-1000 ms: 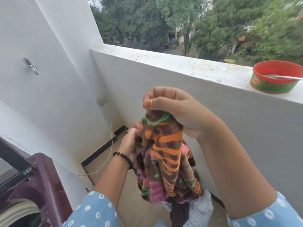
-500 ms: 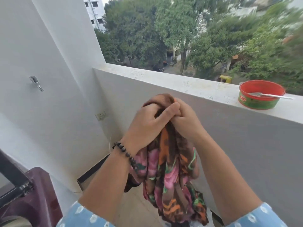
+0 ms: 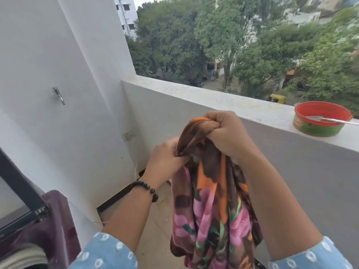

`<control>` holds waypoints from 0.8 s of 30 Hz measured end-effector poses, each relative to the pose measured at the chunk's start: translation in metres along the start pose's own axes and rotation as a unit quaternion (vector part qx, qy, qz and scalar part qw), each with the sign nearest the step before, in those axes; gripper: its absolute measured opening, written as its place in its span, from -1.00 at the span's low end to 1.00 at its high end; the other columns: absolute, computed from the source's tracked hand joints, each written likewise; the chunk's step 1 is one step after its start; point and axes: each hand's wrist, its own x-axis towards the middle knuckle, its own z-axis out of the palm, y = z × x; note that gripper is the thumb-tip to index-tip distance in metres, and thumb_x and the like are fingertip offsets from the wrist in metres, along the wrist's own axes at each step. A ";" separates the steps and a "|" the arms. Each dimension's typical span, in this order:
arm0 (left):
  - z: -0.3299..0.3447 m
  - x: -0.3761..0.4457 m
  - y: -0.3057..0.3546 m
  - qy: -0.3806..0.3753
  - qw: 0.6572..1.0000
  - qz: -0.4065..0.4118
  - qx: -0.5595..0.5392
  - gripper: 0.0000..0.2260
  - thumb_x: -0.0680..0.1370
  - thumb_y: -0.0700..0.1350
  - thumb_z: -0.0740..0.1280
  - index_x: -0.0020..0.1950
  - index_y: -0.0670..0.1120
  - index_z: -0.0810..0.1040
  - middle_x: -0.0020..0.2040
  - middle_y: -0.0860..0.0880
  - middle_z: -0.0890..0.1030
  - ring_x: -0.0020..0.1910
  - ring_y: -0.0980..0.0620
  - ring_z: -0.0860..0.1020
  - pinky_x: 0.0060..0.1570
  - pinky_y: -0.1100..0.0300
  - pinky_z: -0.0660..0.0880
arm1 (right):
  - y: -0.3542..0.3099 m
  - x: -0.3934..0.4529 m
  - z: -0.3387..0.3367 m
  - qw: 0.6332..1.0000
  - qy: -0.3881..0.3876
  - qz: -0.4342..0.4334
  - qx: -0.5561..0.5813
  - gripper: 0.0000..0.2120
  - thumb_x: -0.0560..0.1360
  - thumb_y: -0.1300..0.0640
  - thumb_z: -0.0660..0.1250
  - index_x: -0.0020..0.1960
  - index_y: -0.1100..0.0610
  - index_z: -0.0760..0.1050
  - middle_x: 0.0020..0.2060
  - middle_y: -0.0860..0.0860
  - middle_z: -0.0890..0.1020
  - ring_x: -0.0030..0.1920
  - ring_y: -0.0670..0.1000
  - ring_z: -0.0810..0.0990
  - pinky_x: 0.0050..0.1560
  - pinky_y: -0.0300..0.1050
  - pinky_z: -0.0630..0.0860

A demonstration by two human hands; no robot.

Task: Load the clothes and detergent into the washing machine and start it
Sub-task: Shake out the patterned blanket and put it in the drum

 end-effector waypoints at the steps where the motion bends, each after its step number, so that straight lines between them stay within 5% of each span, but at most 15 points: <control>1: 0.007 0.000 -0.009 0.021 0.999 -0.020 0.031 -0.82 0.38 -0.10 0.42 -0.33 0.08 0.44 -0.33 -0.01 0.56 -0.19 -0.14 0.59 -0.24 0.04 0.47 | -0.006 0.000 -0.004 1.000 0.014 -0.014 0.002 -0.93 0.31 0.31 0.27 -0.29 0.27 0.54 -0.44 0.10 0.50 -0.37 -0.04 0.41 -0.33 -0.13 0.36; 7: 0.020 0.000 -0.074 0.081 0.985 -0.145 0.054 -0.80 0.56 -0.08 0.32 -0.27 -0.03 0.47 -0.36 0.02 0.54 -0.34 -0.04 0.52 -0.43 0.19 0.29 | -0.036 -0.002 -0.034 0.991 0.088 -0.095 0.035 -0.84 0.28 0.36 0.27 -0.23 0.21 0.60 -0.39 0.20 0.60 -0.34 0.06 0.51 -0.34 0.12 0.52; 12: 0.016 -0.006 -0.107 0.072 0.978 -0.191 0.043 -0.72 0.56 0.00 0.24 -0.29 -0.12 0.47 -0.35 -0.07 0.54 -0.33 -0.07 0.49 -0.42 0.18 0.28 | -0.042 -0.001 -0.062 0.959 0.174 -0.101 0.199 -0.74 0.37 0.44 0.23 -0.25 0.13 0.58 -0.33 0.15 0.55 -0.29 0.09 0.47 -0.28 0.05 0.44; 16: 0.005 0.002 -0.102 0.122 0.969 -0.209 -0.051 -0.75 0.61 -0.07 0.15 -0.11 -0.16 0.55 -0.12 -0.12 0.62 -0.09 -0.12 0.55 -0.16 0.09 0.38 | -0.024 0.009 -0.078 0.969 0.216 -0.113 0.047 -0.90 0.35 0.31 0.31 -0.22 0.15 0.56 -0.33 0.22 0.57 -0.28 0.08 0.49 -0.29 0.21 0.51; 18: -0.004 0.014 -0.078 0.170 0.960 -0.200 -0.100 -0.75 0.66 -0.18 0.10 -0.07 -0.10 0.55 -0.09 -0.09 0.59 -0.05 -0.05 0.51 -0.11 0.14 0.37 | -0.009 0.012 -0.081 0.976 0.135 -0.048 -0.165 -0.83 0.38 0.19 0.41 -0.04 0.11 0.55 -0.21 0.13 0.60 -0.17 0.08 0.54 -0.17 0.11 0.51; 20: -0.014 0.027 -0.052 0.172 0.961 -0.152 -0.157 -0.72 0.64 -0.22 0.11 -0.13 -0.09 0.58 -0.16 -0.09 0.62 -0.13 0.00 0.52 -0.15 0.15 0.42 | 0.001 0.007 -0.079 0.946 -0.061 0.054 -0.315 -0.40 0.37 0.09 0.51 0.35 0.01 0.38 0.12 0.10 0.58 0.07 0.06 0.51 0.01 -0.08 0.44; 22: -0.021 0.038 -0.024 0.087 0.977 -0.078 -0.179 -0.78 0.59 -0.23 0.19 -0.15 -0.13 0.60 -0.22 -0.15 0.64 -0.23 0.01 0.53 -0.18 0.13 0.45 | 0.004 0.001 -0.064 0.923 -0.214 0.079 -0.311 0.00 0.34 -0.01 0.56 0.57 -0.09 0.00 0.43 0.04 0.35 0.35 -0.03 0.35 0.24 -0.21 0.28; 24: -0.020 0.042 0.004 -0.022 0.985 -0.010 -0.172 -0.90 0.50 -0.16 0.28 -0.18 -0.07 0.58 -0.30 -0.05 0.60 -0.32 0.06 0.50 -0.25 0.15 0.44 | 0.008 -0.002 -0.036 0.939 -0.267 0.050 -0.210 0.12 0.31 -0.04 0.58 0.58 -0.13 -0.15 0.48 -0.06 0.24 0.42 -0.17 0.22 0.32 -0.27 0.19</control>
